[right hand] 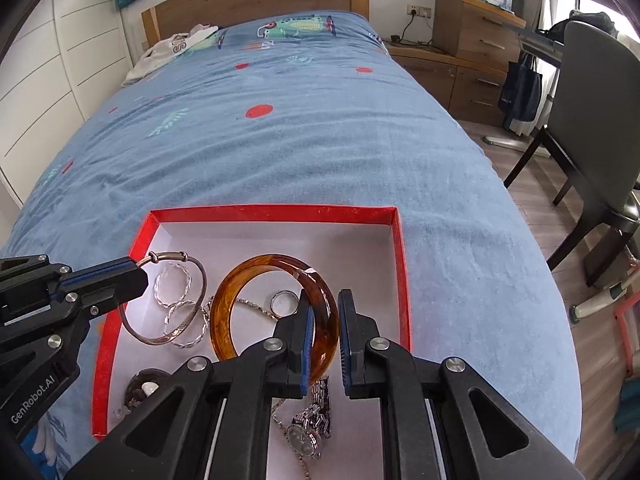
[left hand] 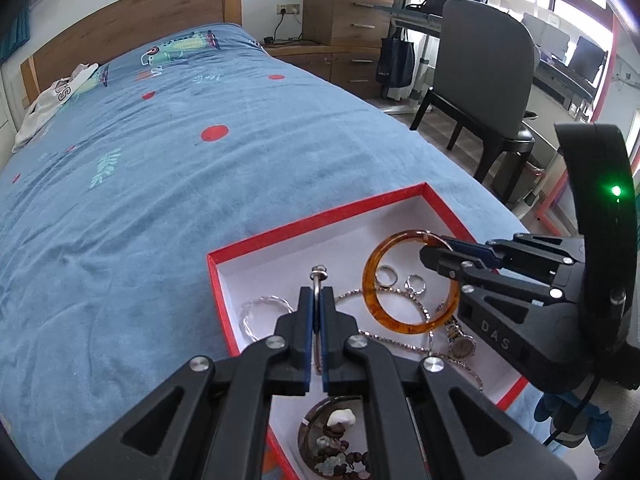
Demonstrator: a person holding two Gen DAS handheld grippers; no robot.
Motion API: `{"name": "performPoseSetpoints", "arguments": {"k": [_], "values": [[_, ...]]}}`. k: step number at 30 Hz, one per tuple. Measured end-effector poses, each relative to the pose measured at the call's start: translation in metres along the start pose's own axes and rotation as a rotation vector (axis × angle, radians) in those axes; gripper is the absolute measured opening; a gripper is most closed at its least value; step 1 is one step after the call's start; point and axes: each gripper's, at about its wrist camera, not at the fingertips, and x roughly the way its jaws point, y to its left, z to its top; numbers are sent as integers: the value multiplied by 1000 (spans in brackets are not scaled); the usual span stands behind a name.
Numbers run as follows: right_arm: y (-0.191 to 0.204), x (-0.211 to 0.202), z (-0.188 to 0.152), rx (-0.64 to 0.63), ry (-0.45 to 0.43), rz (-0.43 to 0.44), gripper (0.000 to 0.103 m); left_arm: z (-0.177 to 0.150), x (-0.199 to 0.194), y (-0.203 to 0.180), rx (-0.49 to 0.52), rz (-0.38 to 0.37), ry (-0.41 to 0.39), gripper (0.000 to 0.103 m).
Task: Organize jewelry
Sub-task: 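Carry the silver bangle and amber bangle with both tools over the red box, then lower both tools into the box and open them to release both bangles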
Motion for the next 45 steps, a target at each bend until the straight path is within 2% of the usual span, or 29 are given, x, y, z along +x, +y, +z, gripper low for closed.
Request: {"name": "performPoseSetpoints", "arguments": {"k": [6,12,21,26,28,29,30,32,34,38,43,45], "values": [[-3,18,-3,-25,57,-17,11,3,19,18,-26,60,25,3],[-3,21,-4,-30,61,-17,11,-4,42,34,-57,87,82,3],[2,21,-4,-67,70,-43,13,-11,55,21,-41,91,117,4],[1,17,-4,-72,67,-35,21,-11,56,21,-44,68,143,5],[2,15,-3,-76,63,-41,28,-11,54,21,-49,57,150,6],[3,13,-3,-72,57,-42,35,-11,54,22,-51,51,154,9],[2,10,-3,-66,51,-38,37,-10,52,22,-52,39,157,11],[3,4,-2,-60,44,-35,37,-10,48,21,-49,27,153,28],[3,-2,-1,-60,34,-44,40,-9,42,20,-51,17,148,32],[2,-21,-3,-36,10,-47,41,-10,30,20,-61,4,144,34],[1,-51,-8,0,-28,-31,43,-13,-6,27,-69,6,91,34],[3,-64,-11,14,-44,-18,47,-16,-24,35,-86,22,67,35]]}}
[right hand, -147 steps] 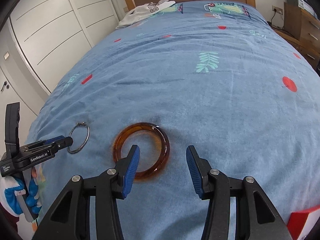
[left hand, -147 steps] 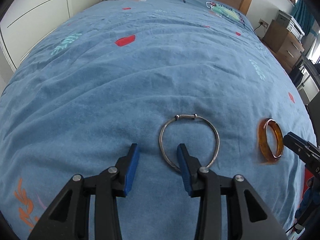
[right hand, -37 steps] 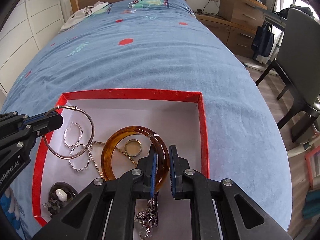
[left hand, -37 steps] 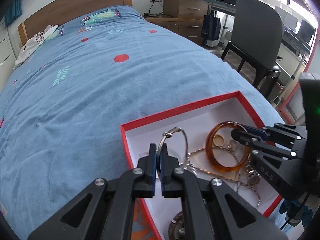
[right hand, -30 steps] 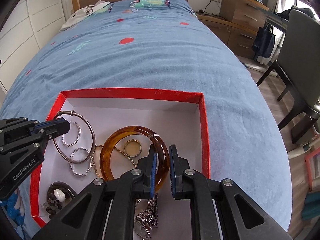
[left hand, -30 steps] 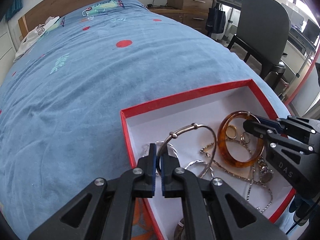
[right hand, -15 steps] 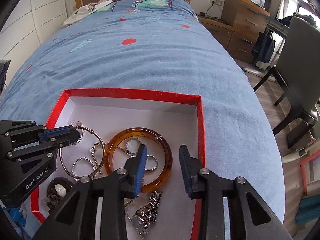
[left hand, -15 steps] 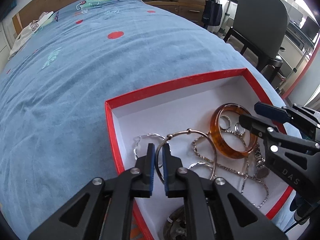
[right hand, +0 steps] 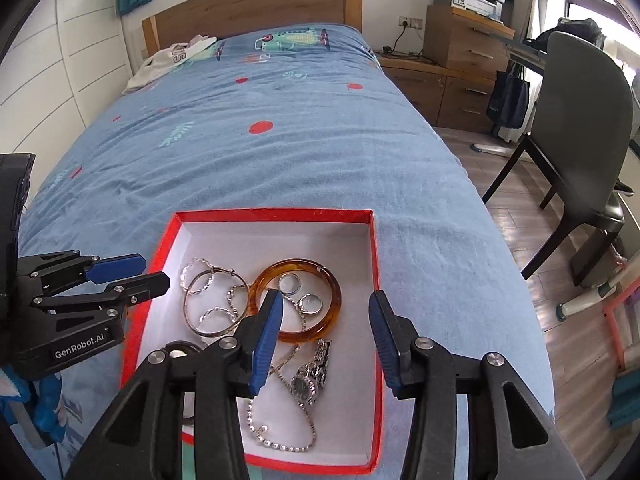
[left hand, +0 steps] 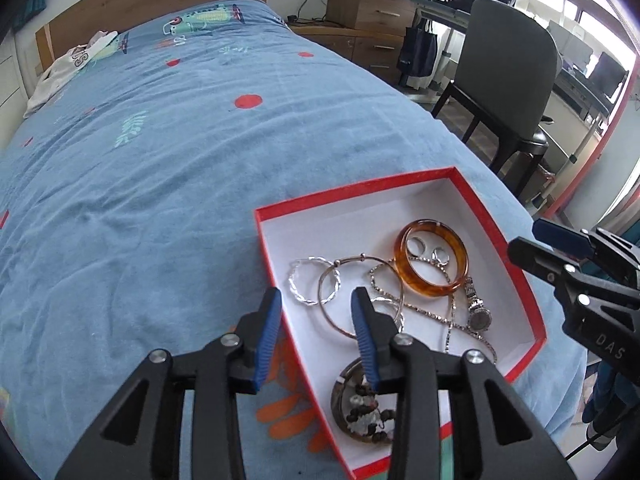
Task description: Organize jewelry
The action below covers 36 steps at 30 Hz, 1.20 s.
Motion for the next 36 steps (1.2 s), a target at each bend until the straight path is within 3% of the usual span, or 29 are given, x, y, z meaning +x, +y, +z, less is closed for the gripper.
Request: {"name": "performPoseSetpoints", "arguments": {"k": [7,17,21,31,36], "values": [[23,-45,-14,6,-29,43,51,-26,-64,39,-69,72,-61,35],[94,-107,-43,-56,-76,132,58,-81,-156,89,-150,161,-139,35],[120,-124,-58,-80,-88,158,59,-107,-186,97,-156,204,-175,43],[161,-162,-97,-88,-97,198,60,-169,-252,104,-194,316,-262,43],[178,-184,-105,-98,-129,211,76,-188,-285,105,-205,392,-300,43]]}}
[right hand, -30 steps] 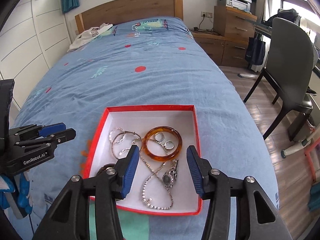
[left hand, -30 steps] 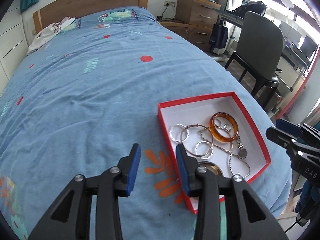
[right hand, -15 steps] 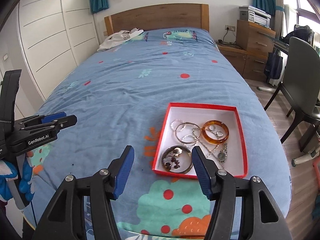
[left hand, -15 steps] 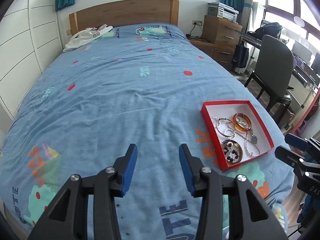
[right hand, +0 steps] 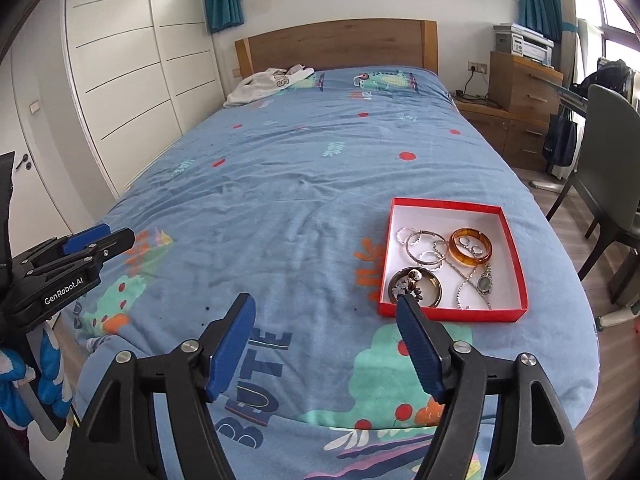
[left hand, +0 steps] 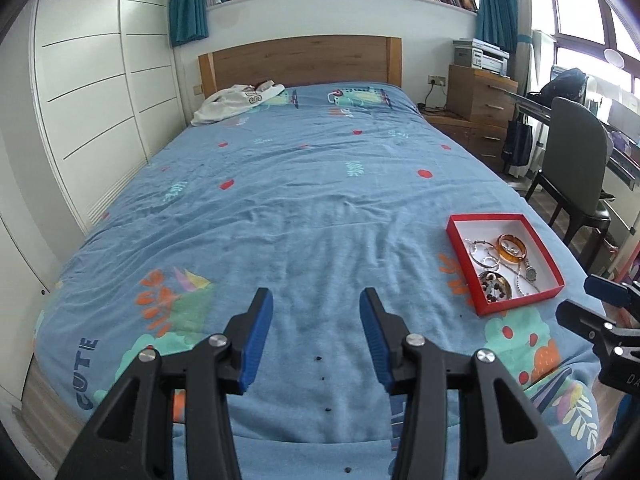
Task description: Organize jewelry
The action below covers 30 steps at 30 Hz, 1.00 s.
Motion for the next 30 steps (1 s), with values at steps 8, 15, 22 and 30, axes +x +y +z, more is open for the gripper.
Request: {"name": "performPoseSetpoints", "arguments": {"k": [8,15,22,30], "values": [[25,-20,-8,-19,-37,15,85,-7,-34,22,-37,76,-28,44],[33,-26,-16,-34,-42,8,85,-14,-42,28,-64,82,-39,44],[35,-22,-23,-45,-39,-10,85,-19,-40,26,-54,79,-35,44],[29,-14,-28,-27,-18,-11,85,-21,-35,22,-43,81,-29,51]]}}
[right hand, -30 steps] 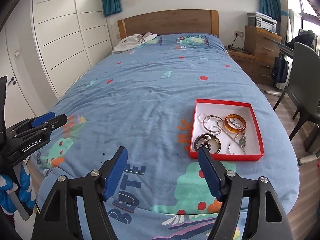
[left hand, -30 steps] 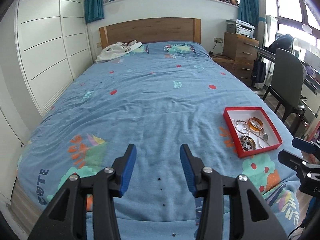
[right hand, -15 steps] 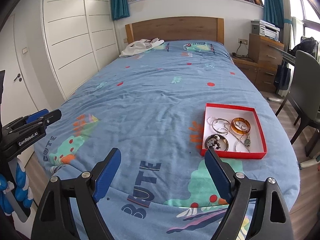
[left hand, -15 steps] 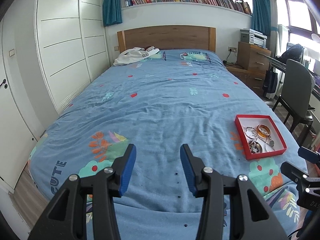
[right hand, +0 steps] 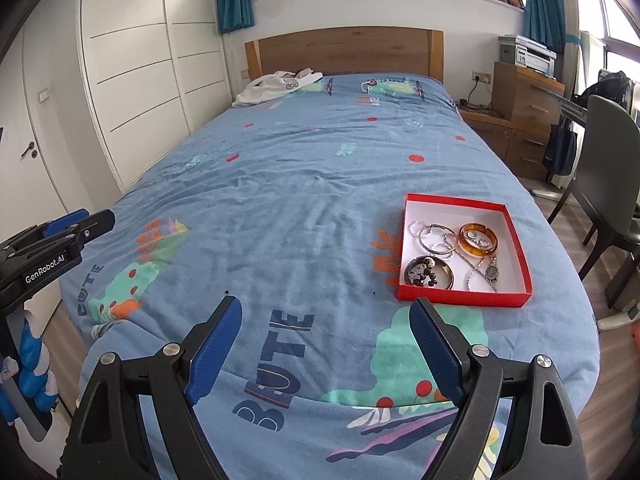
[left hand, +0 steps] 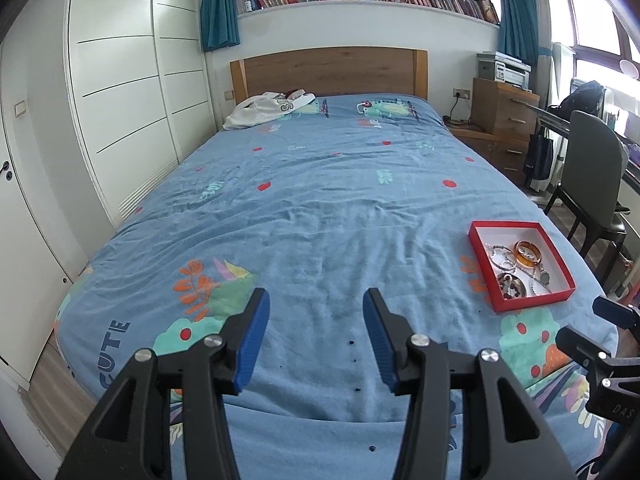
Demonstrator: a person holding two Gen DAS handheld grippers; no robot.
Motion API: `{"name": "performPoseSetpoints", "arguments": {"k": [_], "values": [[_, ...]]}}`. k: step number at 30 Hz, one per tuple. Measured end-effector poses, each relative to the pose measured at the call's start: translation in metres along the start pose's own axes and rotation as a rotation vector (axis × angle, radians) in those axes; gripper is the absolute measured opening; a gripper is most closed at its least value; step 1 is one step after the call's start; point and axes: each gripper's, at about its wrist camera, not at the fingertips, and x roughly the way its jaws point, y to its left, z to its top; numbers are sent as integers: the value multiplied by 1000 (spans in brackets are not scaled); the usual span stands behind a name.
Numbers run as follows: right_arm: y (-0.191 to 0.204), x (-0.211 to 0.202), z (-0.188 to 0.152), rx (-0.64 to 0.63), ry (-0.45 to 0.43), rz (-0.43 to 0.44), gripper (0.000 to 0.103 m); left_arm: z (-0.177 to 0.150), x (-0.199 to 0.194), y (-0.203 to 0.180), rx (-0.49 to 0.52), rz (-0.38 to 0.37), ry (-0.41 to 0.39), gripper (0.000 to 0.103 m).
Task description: Organize jewelry
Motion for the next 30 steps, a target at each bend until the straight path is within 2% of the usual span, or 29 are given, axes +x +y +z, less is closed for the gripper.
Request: {"name": "performPoseSetpoints", "arguments": {"k": [1,4,30], "values": [[-1,1,0,3,3,0,85,0,1,-1,1,2,0,54],[-3,4,-2,9,11,0,85,-2,4,-2,4,1,7,56],[-9,8,-4,22,17,-14,85,-6,11,-7,28,-32,40,56]]}}
